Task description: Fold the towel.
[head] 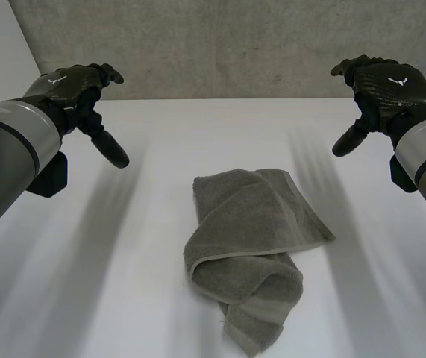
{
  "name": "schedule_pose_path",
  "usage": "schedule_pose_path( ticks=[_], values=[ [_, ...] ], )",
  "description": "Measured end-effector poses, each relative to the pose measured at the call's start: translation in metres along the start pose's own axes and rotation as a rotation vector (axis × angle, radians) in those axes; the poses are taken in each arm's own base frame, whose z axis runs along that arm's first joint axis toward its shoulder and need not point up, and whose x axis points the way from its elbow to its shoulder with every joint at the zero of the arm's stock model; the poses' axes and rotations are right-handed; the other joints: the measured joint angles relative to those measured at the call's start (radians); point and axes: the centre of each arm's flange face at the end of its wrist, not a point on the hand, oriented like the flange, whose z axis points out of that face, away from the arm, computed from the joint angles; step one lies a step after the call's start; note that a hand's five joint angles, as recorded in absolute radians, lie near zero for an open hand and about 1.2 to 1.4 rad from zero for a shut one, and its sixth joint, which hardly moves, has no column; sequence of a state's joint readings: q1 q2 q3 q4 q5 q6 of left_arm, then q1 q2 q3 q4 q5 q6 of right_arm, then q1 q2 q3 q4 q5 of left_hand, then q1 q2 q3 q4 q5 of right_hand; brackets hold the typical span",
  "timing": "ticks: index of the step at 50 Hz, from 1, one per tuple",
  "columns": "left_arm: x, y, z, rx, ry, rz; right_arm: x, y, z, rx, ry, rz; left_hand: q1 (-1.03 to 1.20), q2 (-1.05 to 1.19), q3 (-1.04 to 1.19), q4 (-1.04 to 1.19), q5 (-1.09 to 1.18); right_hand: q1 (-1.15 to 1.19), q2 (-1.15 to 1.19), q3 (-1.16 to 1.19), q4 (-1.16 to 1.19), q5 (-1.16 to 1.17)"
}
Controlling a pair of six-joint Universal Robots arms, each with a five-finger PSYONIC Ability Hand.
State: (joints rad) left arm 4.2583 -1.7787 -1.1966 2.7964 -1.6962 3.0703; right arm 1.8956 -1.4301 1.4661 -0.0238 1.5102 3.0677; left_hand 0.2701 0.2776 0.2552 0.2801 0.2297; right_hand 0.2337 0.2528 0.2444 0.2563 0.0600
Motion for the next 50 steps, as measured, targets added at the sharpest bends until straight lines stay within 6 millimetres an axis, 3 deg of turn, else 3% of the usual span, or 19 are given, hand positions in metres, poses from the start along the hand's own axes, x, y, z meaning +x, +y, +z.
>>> schedule_pose_path(
  ticks=[15,22,28,34,42,50],
  values=[
    [0.001,-0.002,-0.002,0.011,0.008,-0.004,0.000,0.001,0.000,-0.001,-0.006,-0.001,0.000,0.000,0.000,0.000,0.000,0.000,0.000,0.000,0.000,0.000],
    [0.004,0.007,-0.005,-0.017,0.017,-0.015,-0.004,0.003,-0.001,-0.013,-0.038,-0.045,0.000,0.000,0.000,0.000,0.000,0.000,0.000,0.000,0.000,0.000],
    [0.016,0.043,-0.017,-0.102,0.059,-0.090,-0.016,0.023,-0.010,-0.083,-0.154,-0.198,0.000,0.000,0.000,0.000,0.001,0.000,0.000,0.000,0.000,0.000],
    [0.024,0.087,-0.031,-0.194,0.084,-0.163,-0.030,0.062,-0.025,-0.185,-0.308,-0.326,0.000,0.000,0.000,0.000,0.000,0.000,0.000,0.000,0.000,0.000],
    [0.038,0.130,-0.040,-0.288,0.117,-0.152,-0.038,0.111,-0.036,-0.279,-0.381,-0.332,0.000,0.000,0.000,0.000,0.000,0.000,0.000,0.000,0.000,0.000],
    [0.051,0.164,-0.031,-0.343,0.129,-0.117,-0.041,0.144,-0.033,-0.281,-0.371,-0.322,0.000,0.000,0.000,0.000,0.000,0.000,0.000,0.000,0.000,0.000]
  ],
)
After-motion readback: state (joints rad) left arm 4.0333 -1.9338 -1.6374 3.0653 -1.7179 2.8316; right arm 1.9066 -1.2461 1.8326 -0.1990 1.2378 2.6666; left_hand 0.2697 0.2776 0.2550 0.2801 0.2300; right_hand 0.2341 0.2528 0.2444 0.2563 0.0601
